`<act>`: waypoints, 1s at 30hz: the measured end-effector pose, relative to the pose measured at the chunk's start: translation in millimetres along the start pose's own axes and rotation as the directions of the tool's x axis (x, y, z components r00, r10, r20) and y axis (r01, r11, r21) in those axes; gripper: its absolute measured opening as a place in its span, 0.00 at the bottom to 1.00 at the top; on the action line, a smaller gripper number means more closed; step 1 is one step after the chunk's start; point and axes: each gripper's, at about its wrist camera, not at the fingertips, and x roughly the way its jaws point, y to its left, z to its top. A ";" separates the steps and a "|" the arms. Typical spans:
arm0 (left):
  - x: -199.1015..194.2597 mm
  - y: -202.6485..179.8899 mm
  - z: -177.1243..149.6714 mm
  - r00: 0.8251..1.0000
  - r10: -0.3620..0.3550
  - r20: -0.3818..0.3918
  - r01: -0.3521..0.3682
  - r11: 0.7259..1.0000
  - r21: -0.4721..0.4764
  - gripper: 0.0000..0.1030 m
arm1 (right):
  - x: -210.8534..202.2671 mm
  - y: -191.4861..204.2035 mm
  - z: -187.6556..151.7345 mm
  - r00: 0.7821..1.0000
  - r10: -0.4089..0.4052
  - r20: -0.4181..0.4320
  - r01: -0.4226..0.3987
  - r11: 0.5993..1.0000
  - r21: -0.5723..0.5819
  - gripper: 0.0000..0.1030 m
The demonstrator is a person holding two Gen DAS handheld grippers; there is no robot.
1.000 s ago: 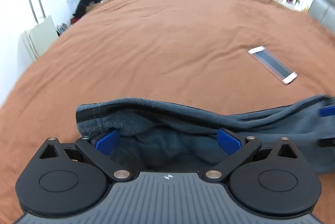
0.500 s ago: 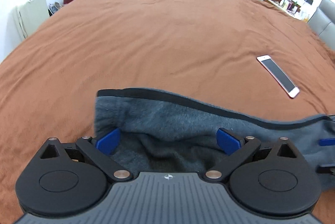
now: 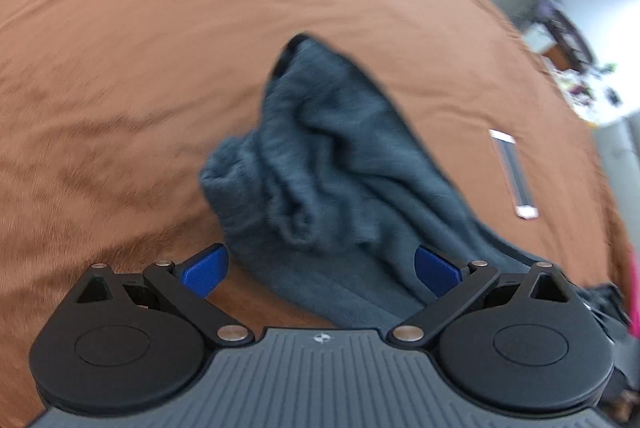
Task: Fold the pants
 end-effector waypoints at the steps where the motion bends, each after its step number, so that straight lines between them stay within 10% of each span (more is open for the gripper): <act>1: 6.7 0.0 -1.2 1.000 0.014 -0.001 -0.014 1.000 -0.014 1.00 | -1.0 0.2 -0.1 1.000 0.001 0.000 -0.001 1.000 -0.001 0.62; 4: 14.8 -3.1 -0.9 0.997 0.067 0.030 -0.065 0.997 -0.046 1.00 | -2.5 -0.9 -0.8 1.000 0.000 0.001 0.000 1.000 -0.002 0.62; 7: 13.3 -29.1 -6.6 0.966 0.233 0.110 -0.243 0.965 0.094 0.74 | -3.4 -5.2 -4.4 1.000 0.003 0.002 -0.003 1.000 0.009 0.62; 10: 4.4 -70.4 -21.3 0.899 0.380 0.217 -0.431 0.853 0.295 0.88 | -1.2 -7.9 -8.4 1.000 -0.002 -0.007 0.002 1.000 0.007 0.62; 12: -8.4 -89.3 -27.5 0.892 0.382 0.242 -0.446 0.829 0.337 0.99 | 0.2 -9.9 -11.2 1.000 0.001 -0.006 -0.001 1.000 0.017 0.62; 21: 3.6 -58.8 5.0 0.982 0.190 0.010 -0.190 0.980 0.066 1.00 | 7.1 -7.7 -14.3 1.000 0.019 -0.003 -0.019 0.999 0.029 0.63; 25: 17.8 -30.1 11.0 0.999 0.037 -0.006 -0.037 0.996 -0.078 0.99 | 6.0 -8.9 -13.7 1.000 0.026 0.000 -0.026 0.999 0.031 0.63; 30: 17.7 -40.0 3.5 0.984 0.167 0.057 -0.169 0.984 0.046 0.51 | 7.9 -10.9 -15.6 0.999 0.037 0.002 -0.037 0.999 0.038 0.63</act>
